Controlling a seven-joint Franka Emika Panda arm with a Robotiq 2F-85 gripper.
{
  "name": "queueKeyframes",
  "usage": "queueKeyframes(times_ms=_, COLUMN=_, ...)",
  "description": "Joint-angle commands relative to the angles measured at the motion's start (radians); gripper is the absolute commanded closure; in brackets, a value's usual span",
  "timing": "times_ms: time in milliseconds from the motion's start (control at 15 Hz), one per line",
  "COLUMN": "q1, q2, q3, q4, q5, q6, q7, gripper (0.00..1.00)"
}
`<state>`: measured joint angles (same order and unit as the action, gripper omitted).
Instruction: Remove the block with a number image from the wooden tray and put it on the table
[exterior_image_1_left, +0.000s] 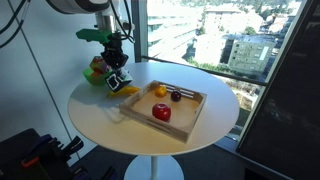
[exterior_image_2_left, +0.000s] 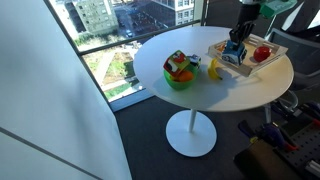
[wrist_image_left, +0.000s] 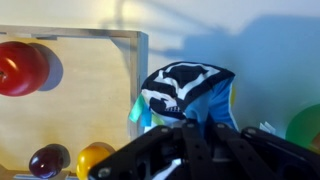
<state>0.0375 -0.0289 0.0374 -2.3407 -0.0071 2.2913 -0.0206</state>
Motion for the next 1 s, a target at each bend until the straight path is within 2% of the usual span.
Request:
queueKeyframes(times_ms=0, q1=0.008, q2=0.011, q3=0.008, q4=-0.015, q5=0.022, q6=0.038, q7=0.048, gripper=0.96)
queueKeyframes(times_ms=867, q1=0.009, q2=0.068, q3=0.013, q4=-0.037, q5=0.024, q6=0.055, q7=0.082, gripper=0.95)
queueKeyframes(times_ms=933, q1=0.009, q2=0.071, q3=0.014, q4=-0.038, q5=0.025, q6=0.054, q7=0.080, gripper=0.69)
